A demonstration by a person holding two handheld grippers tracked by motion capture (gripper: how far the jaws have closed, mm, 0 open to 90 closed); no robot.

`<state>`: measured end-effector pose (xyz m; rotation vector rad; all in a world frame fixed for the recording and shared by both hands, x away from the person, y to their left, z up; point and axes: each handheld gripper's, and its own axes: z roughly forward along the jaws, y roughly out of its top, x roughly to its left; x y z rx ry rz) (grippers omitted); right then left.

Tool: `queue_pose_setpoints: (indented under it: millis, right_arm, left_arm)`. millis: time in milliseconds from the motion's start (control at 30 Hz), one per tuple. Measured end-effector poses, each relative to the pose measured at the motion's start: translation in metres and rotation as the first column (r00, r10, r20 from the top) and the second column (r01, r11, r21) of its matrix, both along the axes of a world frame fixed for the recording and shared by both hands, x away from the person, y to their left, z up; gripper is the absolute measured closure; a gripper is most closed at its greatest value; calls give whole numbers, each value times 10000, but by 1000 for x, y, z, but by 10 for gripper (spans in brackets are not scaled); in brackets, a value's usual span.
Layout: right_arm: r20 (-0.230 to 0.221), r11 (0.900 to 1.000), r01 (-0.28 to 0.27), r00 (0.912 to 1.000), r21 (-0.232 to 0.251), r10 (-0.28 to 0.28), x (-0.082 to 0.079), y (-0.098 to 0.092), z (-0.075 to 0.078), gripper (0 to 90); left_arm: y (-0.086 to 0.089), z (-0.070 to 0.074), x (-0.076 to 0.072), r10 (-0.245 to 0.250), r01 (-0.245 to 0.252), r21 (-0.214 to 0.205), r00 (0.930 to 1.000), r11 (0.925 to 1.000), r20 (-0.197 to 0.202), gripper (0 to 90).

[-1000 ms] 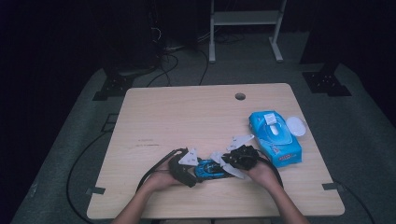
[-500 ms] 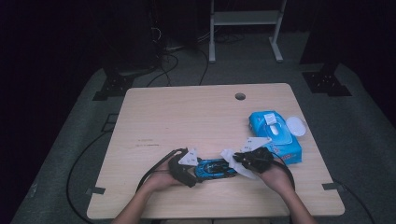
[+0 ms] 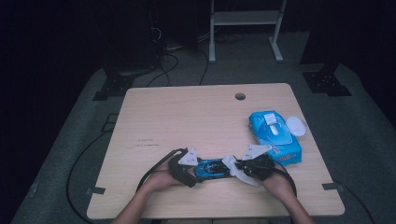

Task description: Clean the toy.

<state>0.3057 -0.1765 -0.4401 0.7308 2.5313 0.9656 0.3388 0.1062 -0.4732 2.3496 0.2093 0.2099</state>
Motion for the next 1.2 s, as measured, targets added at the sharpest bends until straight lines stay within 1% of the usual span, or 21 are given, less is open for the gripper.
queue_pose_setpoints:
  millis: [67, 133, 167, 200, 233, 267, 333, 400, 467, 567, 633, 667, 767, 867, 1067, 1133, 1200]
  right_arm:
    - [86, 9998, -207, 9997, 63, 207, -4, 5, -1, 842]
    - [201, 9992, -370, 9991, -135, 373, -7, 10, -1, 842]
    - [188, 9991, -377, 9991, -174, 380, -8, 10, 0, 842]
    - [231, 9993, -302, 9993, -227, 307, -8, 8, 1, 842]
    - [314, 9993, -114, 9994, -356, 125, -7, 5, 2, 842]
    - [321, 9992, 105, 9994, -387, -93, -6, 2, 1, 842]
    - [264, 9994, 296, 9992, -202, -291, -2, -3, 1, 842]
    - [322, 9993, 330, 9990, -153, -325, 0, 1, 1, 842]
    - [396, 9991, 381, 9985, -158, -375, 6, 8, 2, 842]
    - [691, 9970, 631, 9958, -459, -598, 19, 19, 3, 842]
    - [542, 9967, 701, 9962, -401, -679, 25, 20, -1, 841]
    - [520, 9972, 707, 9962, -257, -693, 25, 19, -1, 842]
    - [412, 9975, 640, 9972, -303, -627, 18, 10, -2, 841]
    - [164, 9981, 608, 9980, 9, -608, 10, 1, -2, 841]
    - [267, 9987, 511, 9983, -82, -509, 13, 7, -1, 841]
    - [358, 9990, 402, 9985, 174, -408, 8, 4, 5, 841]
    - [421, 9998, 193, 9989, -35, -191, 2, 2, 11, 841]
  left_arm:
    - [0, 0, 0, 5, -5, 17, 10000, 10000, 9, 259]
    - [0, 0, 0, -12, 12, 53, 10000, 10000, 34, 258]
    - [0, 1, 0, -13, 13, 60, 10000, 10000, 26, 258]
    - [0, 0, 0, -6, 5, 46, 10000, 10000, 14, 258]
    - [0, 0, 0, -4, 4, 29, 10000, 10000, 14, 258]
    - [0, 0, 0, -3, 3, 11, 10000, 10000, 11, 258]
    - [0, 0, 0, -3, 3, 5, 10000, 10000, 10, 258]
    - [0, 0, 0, -13, 13, 29, 10000, 10000, 10, 258]
    - [0, 0, 0, 2, -2, 1, 10000, 10000, -9, 258]
    - [0, 0, 0, 30, -30, -42, 10000, 10000, -34, 258]
    - [0, 0, 0, 52, -52, -32, 10000, 10000, -71, 258]
    - [0, 0, 0, 63, -64, -38, 10000, 10000, -62, 258]
    - [0, 0, 0, 17, -17, -34, 10000, 10000, -58, 258]
    - [0, 0, 0, 14, -14, -21, 10000, 10000, -25, 258]
    - [0, 0, 0, 29, -29, 15, 10000, 10000, -32, 258]
    - [0, 0, 0, 11, -11, -32, 10000, 10000, -35, 258]
    - [0, -1, 0, 32, -32, -86, 10000, 10000, -48, 258]
